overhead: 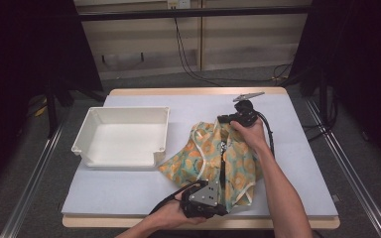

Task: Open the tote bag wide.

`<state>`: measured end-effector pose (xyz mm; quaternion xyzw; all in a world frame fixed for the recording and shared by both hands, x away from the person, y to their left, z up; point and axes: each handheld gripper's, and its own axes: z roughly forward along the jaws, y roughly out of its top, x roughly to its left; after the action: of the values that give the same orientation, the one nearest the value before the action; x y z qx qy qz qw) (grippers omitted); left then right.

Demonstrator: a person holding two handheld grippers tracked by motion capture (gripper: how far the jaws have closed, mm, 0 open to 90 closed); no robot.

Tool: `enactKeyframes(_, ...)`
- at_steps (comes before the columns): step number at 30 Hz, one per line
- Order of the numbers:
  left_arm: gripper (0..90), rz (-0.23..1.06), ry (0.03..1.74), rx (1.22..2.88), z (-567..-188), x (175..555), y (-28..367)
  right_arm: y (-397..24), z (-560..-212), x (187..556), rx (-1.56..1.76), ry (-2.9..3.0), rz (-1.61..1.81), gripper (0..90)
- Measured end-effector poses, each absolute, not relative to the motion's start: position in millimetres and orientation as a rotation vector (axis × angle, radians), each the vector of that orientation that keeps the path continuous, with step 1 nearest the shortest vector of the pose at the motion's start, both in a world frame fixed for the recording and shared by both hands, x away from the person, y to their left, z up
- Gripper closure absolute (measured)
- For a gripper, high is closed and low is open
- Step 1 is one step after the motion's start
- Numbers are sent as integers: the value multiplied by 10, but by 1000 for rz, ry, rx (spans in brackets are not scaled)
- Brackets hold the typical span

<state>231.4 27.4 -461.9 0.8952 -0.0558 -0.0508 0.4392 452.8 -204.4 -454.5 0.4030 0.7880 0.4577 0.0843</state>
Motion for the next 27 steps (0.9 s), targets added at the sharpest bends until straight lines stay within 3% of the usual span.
enactKeyframes(11, 900, -149, -85, 2211, -4709, 2394, 289, -2112, -4631, 4501, 1217, 2350, 1371, 880)
enactKeyframes(15, 869, -144, -50, 2181, -4664, 2398, 334, -2118, -4534, 4445, 1186, 2324, 1380, 757)
enactKeyframes(18, 778, -128, -32, 2170, -4626, 2396, 368, -2138, -4450, 4387, 1179, 2301, 1377, 597)
enactKeyframes(23, 654, -97, 21, 2128, -4537, 2406, 465, -2233, -4277, 4242, 1161, 2241, 1419, 431)
enactKeyframes(27, 566, -70, 59, 2087, -4439, 2412, 557, -2319, -4162, 4106, 1146, 2219, 1439, 367)
